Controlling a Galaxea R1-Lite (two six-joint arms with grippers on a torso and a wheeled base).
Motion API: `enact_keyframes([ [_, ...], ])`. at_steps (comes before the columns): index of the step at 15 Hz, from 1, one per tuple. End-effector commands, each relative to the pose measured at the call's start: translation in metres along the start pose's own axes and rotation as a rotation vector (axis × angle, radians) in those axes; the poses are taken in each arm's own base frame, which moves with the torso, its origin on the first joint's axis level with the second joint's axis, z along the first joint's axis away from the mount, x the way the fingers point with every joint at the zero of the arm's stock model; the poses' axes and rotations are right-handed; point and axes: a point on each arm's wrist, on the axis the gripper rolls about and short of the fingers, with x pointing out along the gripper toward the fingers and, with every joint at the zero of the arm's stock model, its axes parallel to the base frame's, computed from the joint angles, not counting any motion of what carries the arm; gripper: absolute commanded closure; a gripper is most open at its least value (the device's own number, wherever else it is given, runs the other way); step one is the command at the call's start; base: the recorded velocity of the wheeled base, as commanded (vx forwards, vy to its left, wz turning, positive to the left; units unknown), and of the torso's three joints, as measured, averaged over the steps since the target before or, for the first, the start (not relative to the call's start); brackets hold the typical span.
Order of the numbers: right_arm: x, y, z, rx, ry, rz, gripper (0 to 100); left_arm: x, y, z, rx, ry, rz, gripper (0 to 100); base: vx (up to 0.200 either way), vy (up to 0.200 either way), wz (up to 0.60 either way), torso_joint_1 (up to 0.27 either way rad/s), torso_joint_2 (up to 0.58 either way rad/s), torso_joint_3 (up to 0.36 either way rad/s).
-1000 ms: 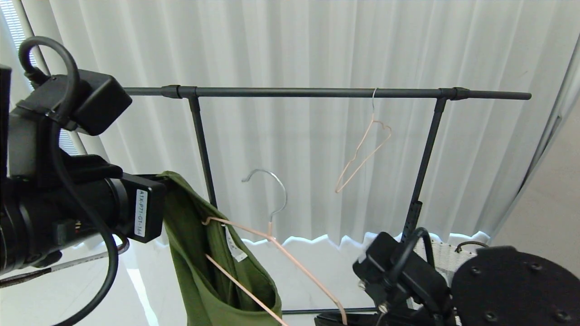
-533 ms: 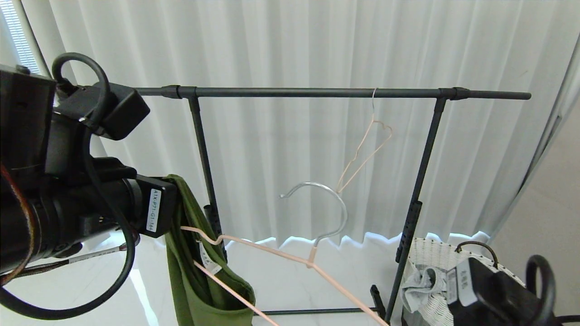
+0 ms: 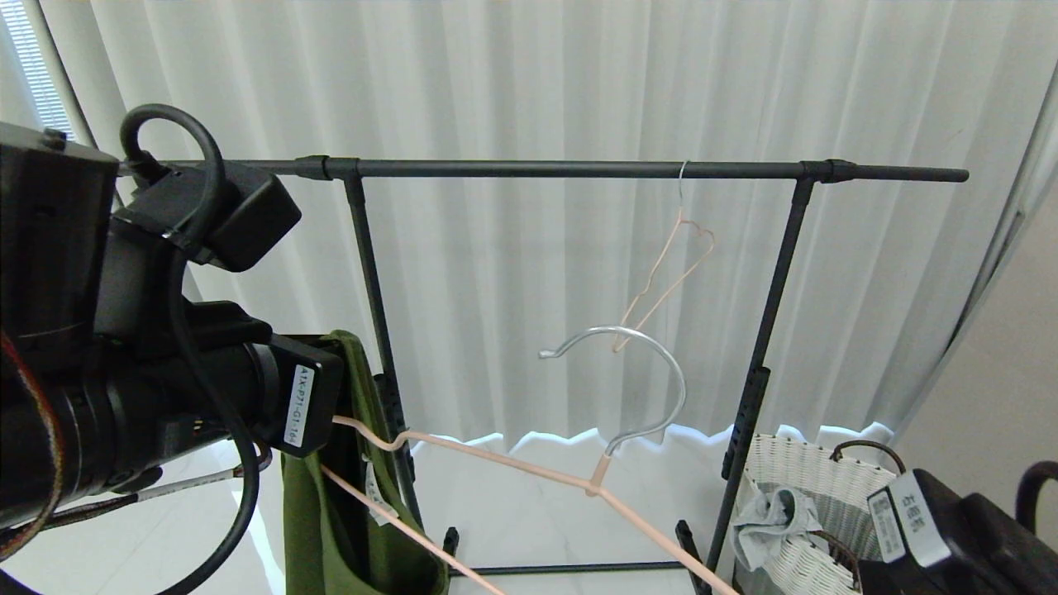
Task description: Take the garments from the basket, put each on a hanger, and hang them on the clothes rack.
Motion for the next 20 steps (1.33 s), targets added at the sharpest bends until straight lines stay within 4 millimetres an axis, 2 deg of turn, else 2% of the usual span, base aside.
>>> enact_keyframes([
  [1,0.004,-0.012,-0.004,0.021,0.022,-0.06,100,0.0,-0.001,0.001,0.001,0.0,0.004,100,0.0,0.0,0.0,0.0,0.0,0.0],
  [5,-0.002,-0.019,-0.002,0.037,-0.005,-0.101,100,0.003,0.007,0.001,-0.018,0.004,0.049,100,0.0,0.0,0.0,0.0,0.0,0.0],
  [9,-0.001,-0.019,0.004,0.037,-0.03,-0.11,100,0.0,0.0,0.002,-0.003,-0.004,0.017,100,0.0,0.0,0.0,0.0,0.0,0.0],
  [12,0.01,-0.015,0.01,0.029,-0.032,-0.078,100,-0.006,-0.015,0.002,0.028,-0.023,-0.066,100,0.0,0.0,0.0,0.0,0.0,0.0],
  [15,0.019,-0.006,0.006,0.011,0.008,-0.014,100,-0.009,-0.016,0.003,0.029,-0.032,-0.108,100,0.0,0.0,0.0,0.0,0.0,0.0],
  [20,0.051,-0.009,0.007,0.02,-0.009,-0.024,100,-0.021,-0.025,0.006,0.04,-0.068,-0.189,100,0.0,0.0,0.0,0.0,0.0,0.0],
])
